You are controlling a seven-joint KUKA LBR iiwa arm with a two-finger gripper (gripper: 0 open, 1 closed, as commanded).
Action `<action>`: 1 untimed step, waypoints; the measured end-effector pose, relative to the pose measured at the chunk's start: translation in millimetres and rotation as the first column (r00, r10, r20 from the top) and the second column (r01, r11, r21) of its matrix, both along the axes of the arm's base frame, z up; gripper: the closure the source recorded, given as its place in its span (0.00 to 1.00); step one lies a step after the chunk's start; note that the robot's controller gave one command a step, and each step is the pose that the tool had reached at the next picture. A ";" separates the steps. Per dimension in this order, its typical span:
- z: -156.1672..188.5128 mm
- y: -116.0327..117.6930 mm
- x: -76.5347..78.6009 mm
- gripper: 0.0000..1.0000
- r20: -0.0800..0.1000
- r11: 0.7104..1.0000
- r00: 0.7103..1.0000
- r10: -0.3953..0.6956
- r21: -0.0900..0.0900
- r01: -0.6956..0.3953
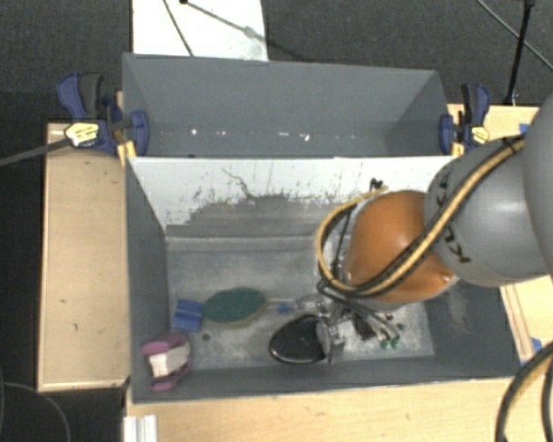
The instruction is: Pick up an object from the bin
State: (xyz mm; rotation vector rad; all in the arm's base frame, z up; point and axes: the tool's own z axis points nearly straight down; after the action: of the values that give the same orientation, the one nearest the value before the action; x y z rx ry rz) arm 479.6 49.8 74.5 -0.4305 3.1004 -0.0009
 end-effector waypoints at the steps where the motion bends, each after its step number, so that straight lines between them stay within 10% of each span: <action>1: 99.2 -3.1 26.6 1.00 0.000 1.000 1.000 -0.004 0.000 0.004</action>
Offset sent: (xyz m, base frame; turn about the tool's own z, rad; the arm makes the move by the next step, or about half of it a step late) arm 0.0234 -0.0029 0.0947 -0.0005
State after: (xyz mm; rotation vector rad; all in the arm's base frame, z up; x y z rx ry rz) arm 506.1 46.7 173.7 -0.4238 3.1012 -0.0008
